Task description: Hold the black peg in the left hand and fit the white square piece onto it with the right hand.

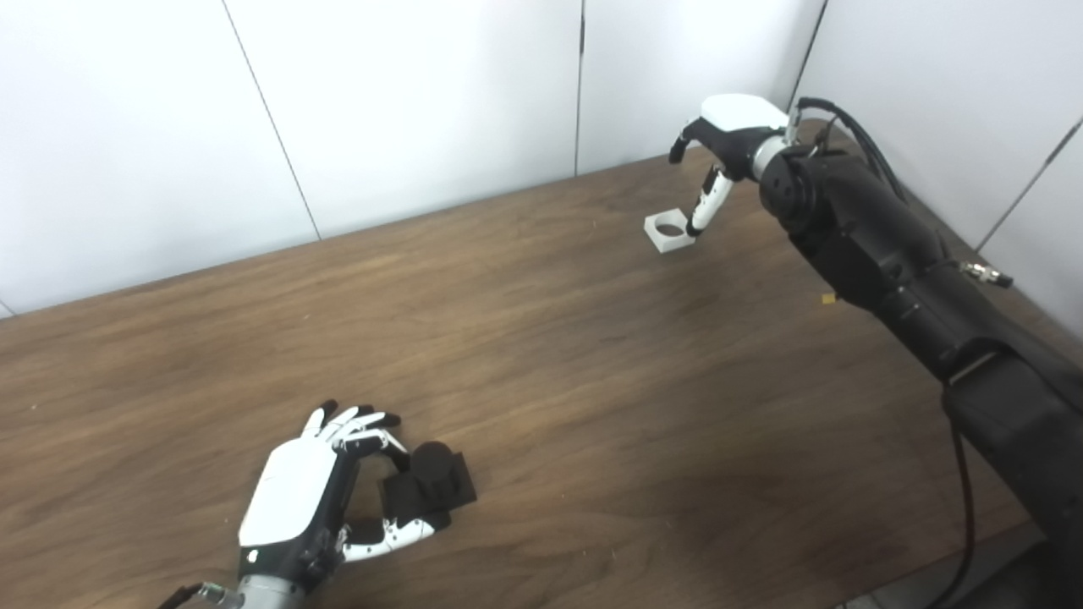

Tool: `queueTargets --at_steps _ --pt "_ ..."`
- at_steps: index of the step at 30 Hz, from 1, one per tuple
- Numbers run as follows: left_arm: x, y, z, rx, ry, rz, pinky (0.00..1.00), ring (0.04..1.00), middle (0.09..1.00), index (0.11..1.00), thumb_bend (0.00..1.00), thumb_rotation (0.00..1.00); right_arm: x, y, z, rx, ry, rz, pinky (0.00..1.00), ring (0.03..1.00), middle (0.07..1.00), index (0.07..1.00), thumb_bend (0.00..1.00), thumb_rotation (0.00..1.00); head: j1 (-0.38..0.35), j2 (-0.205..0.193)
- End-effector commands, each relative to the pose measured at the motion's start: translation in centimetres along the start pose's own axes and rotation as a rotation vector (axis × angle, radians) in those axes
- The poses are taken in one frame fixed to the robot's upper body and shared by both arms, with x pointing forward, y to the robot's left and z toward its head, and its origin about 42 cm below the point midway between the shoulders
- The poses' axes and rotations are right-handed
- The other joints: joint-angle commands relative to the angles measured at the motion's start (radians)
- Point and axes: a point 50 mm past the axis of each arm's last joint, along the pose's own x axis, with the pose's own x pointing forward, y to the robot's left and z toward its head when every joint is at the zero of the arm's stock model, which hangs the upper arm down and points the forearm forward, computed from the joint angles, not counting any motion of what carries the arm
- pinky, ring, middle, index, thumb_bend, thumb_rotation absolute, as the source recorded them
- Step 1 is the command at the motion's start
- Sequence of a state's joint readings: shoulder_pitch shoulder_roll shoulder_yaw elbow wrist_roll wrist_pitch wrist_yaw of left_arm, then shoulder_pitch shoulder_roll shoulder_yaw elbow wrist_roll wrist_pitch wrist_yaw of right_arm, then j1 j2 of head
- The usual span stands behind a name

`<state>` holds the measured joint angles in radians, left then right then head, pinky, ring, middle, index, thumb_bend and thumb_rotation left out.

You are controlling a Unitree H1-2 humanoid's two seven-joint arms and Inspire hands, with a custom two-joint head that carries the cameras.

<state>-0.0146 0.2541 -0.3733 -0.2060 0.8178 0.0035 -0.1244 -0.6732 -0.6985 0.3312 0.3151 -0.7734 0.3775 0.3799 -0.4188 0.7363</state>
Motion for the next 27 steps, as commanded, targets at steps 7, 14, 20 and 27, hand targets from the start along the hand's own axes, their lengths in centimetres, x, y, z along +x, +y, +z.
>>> queueTargets --at_steps 7,14,20,27 --pt "-1.0 -0.5 -0.6 0.022 0.028 -0.047 1.0 0.887 0.796 0.487 0.52 0.05 0.9 -3.1 1.2 -0.045 -0.003 -0.051 1.0 1.0 0.917 0.728 0.87 0.16 0.004 0.002" --pt "-1.0 -0.4 -0.5 0.019 0.028 -0.043 1.0 0.889 0.794 0.486 0.52 0.05 1.5 -3.2 1.6 -0.085 0.038 0.021 1.0 0.992 0.902 0.724 0.88 0.18 0.001 0.002" --pt "-0.9 -0.6 -0.5 0.025 0.032 -0.044 1.0 0.886 0.794 0.487 0.52 0.05 1.4 -3.1 1.8 -0.087 0.03 0.026 1.0 0.987 0.893 0.717 0.88 0.17 0.006 0.004" --pt "-1.0 -0.6 -0.4 0.02 0.034 -0.042 1.0 0.891 0.797 0.486 0.52 0.05 1.7 -2.8 2.2 -0.094 0.031 0.037 1.0 0.983 0.895 0.7 0.85 0.18 0.011 0.008"
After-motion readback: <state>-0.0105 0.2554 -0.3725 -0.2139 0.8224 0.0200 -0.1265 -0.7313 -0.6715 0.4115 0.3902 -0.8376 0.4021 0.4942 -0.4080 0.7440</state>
